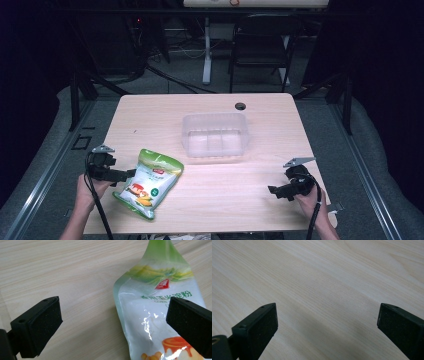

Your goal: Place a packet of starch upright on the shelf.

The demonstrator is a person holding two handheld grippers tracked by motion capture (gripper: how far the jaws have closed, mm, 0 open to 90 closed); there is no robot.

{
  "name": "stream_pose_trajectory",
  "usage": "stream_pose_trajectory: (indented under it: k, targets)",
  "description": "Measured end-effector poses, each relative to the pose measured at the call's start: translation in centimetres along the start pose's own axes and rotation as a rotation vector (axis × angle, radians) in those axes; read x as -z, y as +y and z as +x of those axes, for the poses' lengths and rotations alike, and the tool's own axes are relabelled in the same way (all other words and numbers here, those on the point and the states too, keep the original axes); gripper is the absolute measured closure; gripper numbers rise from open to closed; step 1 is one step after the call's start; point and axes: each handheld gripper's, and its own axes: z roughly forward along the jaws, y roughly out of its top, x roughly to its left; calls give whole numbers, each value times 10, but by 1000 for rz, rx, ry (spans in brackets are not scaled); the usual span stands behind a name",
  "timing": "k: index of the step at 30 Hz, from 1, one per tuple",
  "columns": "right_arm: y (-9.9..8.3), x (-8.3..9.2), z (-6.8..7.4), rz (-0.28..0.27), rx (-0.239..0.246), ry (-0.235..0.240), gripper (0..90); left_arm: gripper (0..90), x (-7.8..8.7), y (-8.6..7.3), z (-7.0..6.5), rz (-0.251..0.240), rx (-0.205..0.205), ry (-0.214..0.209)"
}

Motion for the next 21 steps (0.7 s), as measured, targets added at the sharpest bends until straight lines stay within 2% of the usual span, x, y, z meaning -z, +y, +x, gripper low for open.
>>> stream_pose_trajectory:
  k: [7, 12, 21]
  targets:
    - [0, 0, 1, -1, 1, -3, 26, 1, 1, 2, 1, -10, 6, -33]
    - [0, 1, 1, -10, -2, -3, 27, 1, 3, 5, -1, -24, 8, -73]
    - [0, 0, 1, -13, 0, 2, 27, 2, 1, 15, -1, -47, 6, -103]
